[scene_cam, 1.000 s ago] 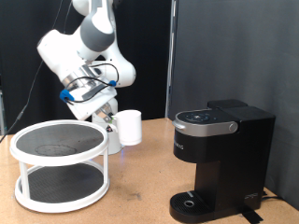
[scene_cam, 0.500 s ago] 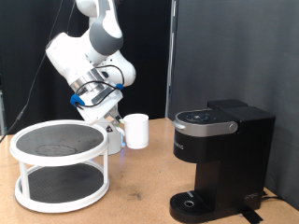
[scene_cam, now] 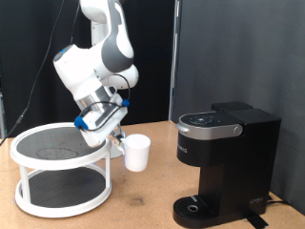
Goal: Make a cup of coffee with the keurig machine
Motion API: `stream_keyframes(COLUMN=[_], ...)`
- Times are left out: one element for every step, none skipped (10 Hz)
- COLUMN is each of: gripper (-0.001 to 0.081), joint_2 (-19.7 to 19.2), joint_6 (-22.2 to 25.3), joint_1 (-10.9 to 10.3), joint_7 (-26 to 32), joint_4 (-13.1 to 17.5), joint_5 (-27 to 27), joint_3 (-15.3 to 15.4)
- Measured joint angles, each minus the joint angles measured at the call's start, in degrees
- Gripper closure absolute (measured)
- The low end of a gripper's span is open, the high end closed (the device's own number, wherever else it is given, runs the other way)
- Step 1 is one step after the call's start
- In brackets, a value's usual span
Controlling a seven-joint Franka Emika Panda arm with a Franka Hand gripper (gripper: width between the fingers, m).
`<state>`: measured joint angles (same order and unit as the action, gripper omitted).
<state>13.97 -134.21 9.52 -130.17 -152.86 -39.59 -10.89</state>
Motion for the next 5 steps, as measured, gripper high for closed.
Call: stream_keyframes(gripper=[0.0802, 0.0802, 0.0802, 0.0802, 0.0802], joint_2=[-2.1, -4.0, -5.6, -6.8, -7.6], joint_6=[-0.8, -1.5, -2.1, -3.0, -3.8], joint_1=[-0.3, -0.7, -1.1, -1.5, -1.8], joint_7=[0.1, 0.2, 0.5, 1.0, 1.6], joint_4=[1.2, 2.3, 3.2, 3.9, 4.2], joint_5=[-0.9, -1.6, -2.3, -3.1, -3.7], joint_3=[0.4, 0.9, 1.5, 2.1, 2.7])
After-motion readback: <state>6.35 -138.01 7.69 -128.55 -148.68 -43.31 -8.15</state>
